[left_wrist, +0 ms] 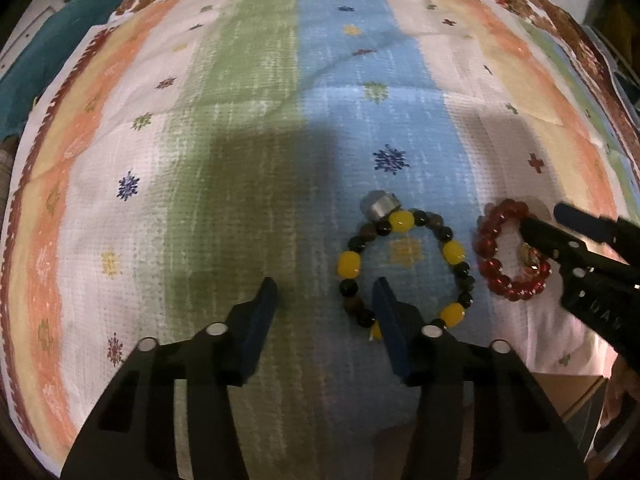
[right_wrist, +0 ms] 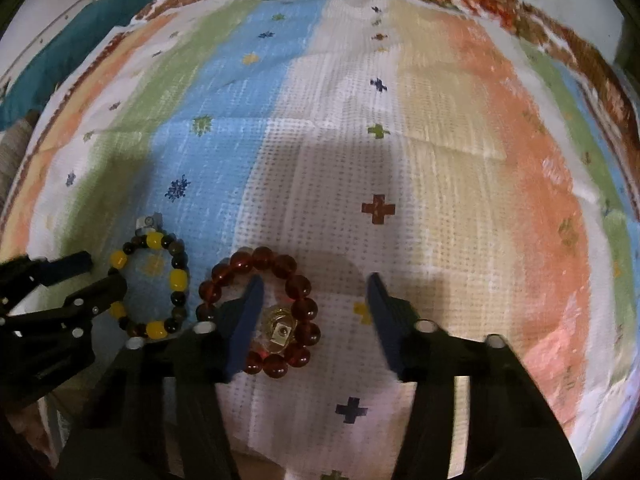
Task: Organize jewelry
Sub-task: 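Close left tool on yellow-black bracelet while right tool closes on red bead bracelet, then lift yellow-black bracelet with left tool toward tin while right tool carries red bracelet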
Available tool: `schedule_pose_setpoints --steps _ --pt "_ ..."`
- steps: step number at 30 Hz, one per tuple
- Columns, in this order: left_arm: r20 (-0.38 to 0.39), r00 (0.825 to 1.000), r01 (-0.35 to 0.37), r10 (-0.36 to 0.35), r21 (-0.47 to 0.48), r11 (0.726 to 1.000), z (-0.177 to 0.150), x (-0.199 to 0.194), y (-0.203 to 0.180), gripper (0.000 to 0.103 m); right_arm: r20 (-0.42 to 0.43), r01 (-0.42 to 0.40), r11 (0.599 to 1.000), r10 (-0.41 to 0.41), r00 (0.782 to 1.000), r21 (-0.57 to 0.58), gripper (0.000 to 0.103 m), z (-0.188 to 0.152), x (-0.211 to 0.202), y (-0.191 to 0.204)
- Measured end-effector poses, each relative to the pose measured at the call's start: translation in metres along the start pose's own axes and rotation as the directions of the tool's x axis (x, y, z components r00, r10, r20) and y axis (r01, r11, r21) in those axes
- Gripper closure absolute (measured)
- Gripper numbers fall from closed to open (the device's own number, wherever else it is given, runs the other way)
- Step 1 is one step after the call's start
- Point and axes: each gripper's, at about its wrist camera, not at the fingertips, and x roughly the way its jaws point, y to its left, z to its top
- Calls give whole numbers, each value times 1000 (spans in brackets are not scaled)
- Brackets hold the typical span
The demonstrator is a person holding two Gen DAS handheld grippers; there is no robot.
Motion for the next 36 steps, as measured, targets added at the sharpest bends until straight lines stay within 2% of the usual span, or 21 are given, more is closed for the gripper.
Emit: schedule_pose_setpoints --steps 5,7,10,16,22,36 --pt "-2 1000 3 -3 -5 1000 0 1 2 80 -2 11 1000 -11 1000 -20 77 -3 3 1" --pt "-9 1000 16 -16 -8 1000 0 1 3 92 -7 -4 1000 4 1000 -12 88 -3 3 1" --pt "-16 1000 23 -23 -21 1000 2 -2 6 93 -2 -7 1000 7 1000 -18 88 -3 1 2" --pt "16 1000 21 -21 -14 1000 3 -14 1 93 17 -27 1000 27 999 -16 89 -2 -10 4" --pt "59 995 78 -77 -22 997 5 -39 -9 93 57 -30 998 32 998 -49 89 -3 -33 15" --pt "151 987 45 -52 47 998 4 -70 -33 93 108 -47 996 55 993 -74 89 -13 -67 21"
